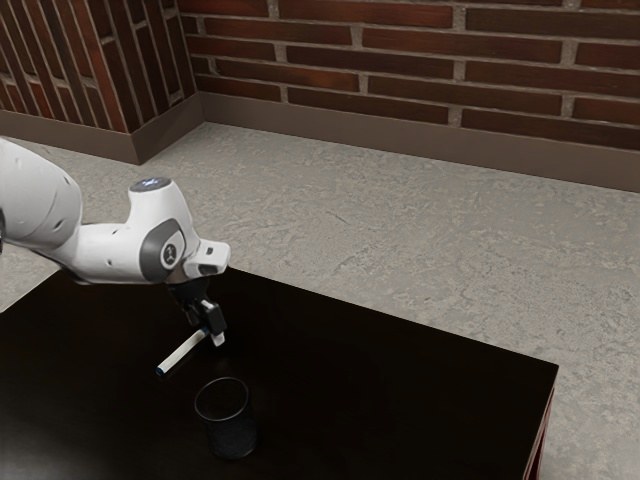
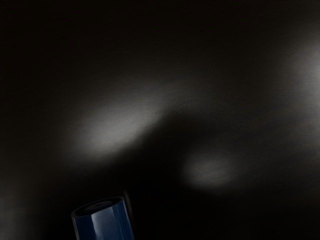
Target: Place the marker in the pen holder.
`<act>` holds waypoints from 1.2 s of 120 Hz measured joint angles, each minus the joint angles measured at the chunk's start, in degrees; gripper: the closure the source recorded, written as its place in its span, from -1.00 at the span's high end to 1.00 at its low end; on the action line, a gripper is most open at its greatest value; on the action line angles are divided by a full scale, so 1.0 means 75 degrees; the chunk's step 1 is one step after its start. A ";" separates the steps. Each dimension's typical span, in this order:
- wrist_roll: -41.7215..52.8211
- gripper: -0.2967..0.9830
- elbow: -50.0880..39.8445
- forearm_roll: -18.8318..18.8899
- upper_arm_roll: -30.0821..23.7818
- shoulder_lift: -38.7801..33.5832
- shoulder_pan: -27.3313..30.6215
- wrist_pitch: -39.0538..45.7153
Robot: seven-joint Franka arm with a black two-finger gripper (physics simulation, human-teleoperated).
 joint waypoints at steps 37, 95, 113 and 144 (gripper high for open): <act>-0.0156 0.46 0.0171 0.0359 0.0026 0.0117 0.0067 0.0041; -0.0299 -0.03 0.0129 0.0389 0.0028 0.0101 0.0120 0.0067; -0.0285 -0.49 0.0146 0.0371 0.0026 0.0067 0.0116 0.0058; -0.0460 -0.63 0.0199 0.0507 0.0031 -0.0228 0.0075 0.0080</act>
